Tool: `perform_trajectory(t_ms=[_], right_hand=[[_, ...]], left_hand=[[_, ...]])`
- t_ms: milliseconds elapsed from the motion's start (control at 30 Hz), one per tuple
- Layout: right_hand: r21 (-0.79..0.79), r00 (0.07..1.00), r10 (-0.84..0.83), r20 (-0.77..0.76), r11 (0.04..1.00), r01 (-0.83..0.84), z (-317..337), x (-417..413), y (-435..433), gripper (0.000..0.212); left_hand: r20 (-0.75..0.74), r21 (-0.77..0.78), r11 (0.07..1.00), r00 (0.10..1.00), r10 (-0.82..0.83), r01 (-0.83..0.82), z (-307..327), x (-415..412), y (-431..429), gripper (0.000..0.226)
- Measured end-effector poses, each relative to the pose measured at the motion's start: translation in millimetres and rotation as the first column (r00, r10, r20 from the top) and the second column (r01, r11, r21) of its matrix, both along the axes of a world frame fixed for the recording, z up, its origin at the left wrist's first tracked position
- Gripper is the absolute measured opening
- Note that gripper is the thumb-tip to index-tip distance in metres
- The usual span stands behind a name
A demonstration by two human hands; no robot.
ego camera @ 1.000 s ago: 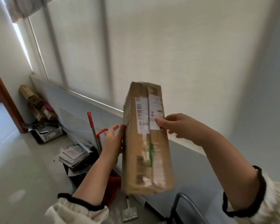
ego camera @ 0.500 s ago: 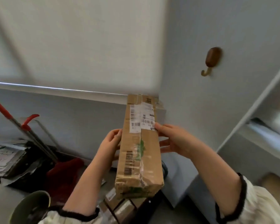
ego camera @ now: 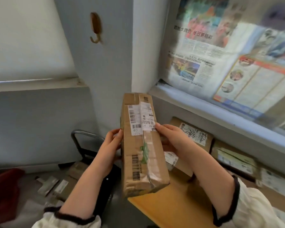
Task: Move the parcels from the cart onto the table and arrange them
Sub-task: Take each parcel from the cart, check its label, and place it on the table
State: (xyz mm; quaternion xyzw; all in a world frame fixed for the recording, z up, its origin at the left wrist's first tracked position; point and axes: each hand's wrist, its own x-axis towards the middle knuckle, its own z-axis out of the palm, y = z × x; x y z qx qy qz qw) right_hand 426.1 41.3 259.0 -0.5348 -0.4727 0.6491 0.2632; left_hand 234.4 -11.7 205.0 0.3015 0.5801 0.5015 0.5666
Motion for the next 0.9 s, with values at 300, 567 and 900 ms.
perform_trajectory(t_ms=[300,567,900], right_hand=[[-0.045,0.998,0.061,0.007,0.997,-0.06,-40,152,-78,0.028],[-0.086,0.919,0.333,0.213,0.943,-0.322,-113,162,-110,0.034],[0.36,0.737,-0.11,0.667,0.913,-0.189,-122,213,-132,0.045]], left_hand=[[0.19,-0.125,0.99,0.981,-0.039,0.063,-45,151,-72,0.079],[0.395,-0.313,0.948,0.901,0.179,-0.051,-92,219,-138,0.061],[-0.146,-0.323,0.913,0.966,0.214,-0.251,-83,232,-112,0.104]])
